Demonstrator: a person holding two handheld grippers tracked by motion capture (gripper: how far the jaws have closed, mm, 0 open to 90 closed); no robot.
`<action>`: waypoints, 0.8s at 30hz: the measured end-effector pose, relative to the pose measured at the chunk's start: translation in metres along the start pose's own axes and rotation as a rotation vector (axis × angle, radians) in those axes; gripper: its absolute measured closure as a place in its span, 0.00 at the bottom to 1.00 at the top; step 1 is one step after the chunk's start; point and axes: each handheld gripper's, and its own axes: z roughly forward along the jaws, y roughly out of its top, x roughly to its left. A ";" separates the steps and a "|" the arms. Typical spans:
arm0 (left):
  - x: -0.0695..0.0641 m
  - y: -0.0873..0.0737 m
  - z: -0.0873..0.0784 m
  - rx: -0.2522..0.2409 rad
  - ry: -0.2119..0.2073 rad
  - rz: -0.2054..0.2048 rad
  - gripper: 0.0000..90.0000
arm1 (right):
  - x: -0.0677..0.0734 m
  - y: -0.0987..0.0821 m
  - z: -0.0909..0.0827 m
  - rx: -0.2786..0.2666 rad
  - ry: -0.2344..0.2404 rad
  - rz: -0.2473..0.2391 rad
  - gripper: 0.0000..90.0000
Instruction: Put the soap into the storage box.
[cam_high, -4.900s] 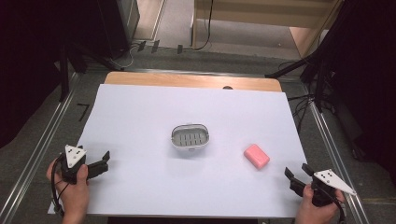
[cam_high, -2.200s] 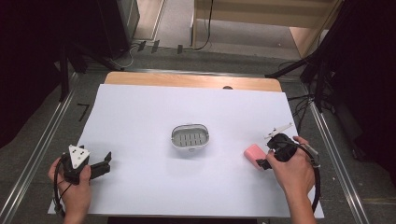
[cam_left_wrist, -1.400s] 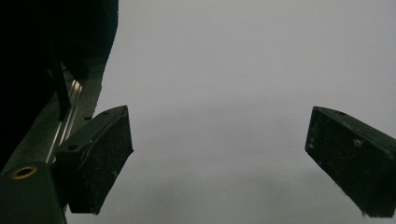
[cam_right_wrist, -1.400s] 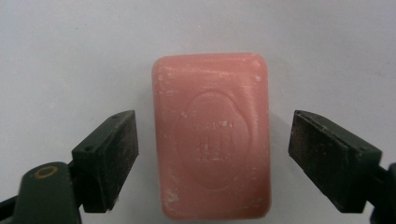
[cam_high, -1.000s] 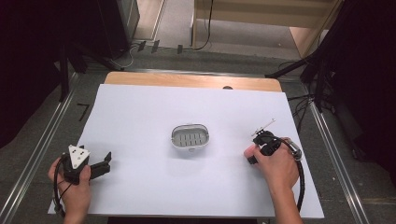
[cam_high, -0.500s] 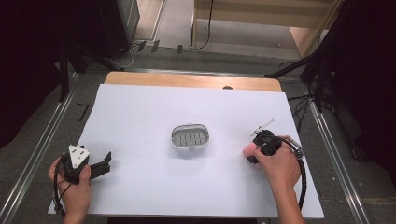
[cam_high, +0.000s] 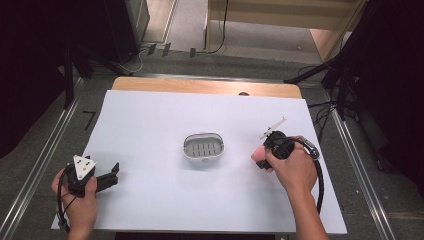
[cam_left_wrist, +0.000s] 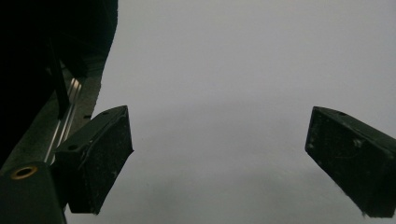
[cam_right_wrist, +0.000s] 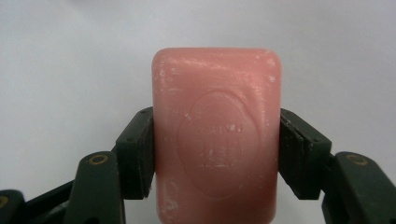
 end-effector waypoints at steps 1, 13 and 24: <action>0.000 0.000 0.000 0.000 0.000 0.000 0.09 | 0.001 0.002 -0.001 -0.003 0.001 -0.009 0.43; 0.000 0.000 0.000 -0.005 -0.003 0.001 0.09 | 0.006 0.025 -0.009 -0.002 0.006 -0.085 0.43; 0.000 0.000 0.000 -0.004 -0.004 0.000 0.09 | 0.018 0.052 -0.016 0.007 0.012 -0.200 0.43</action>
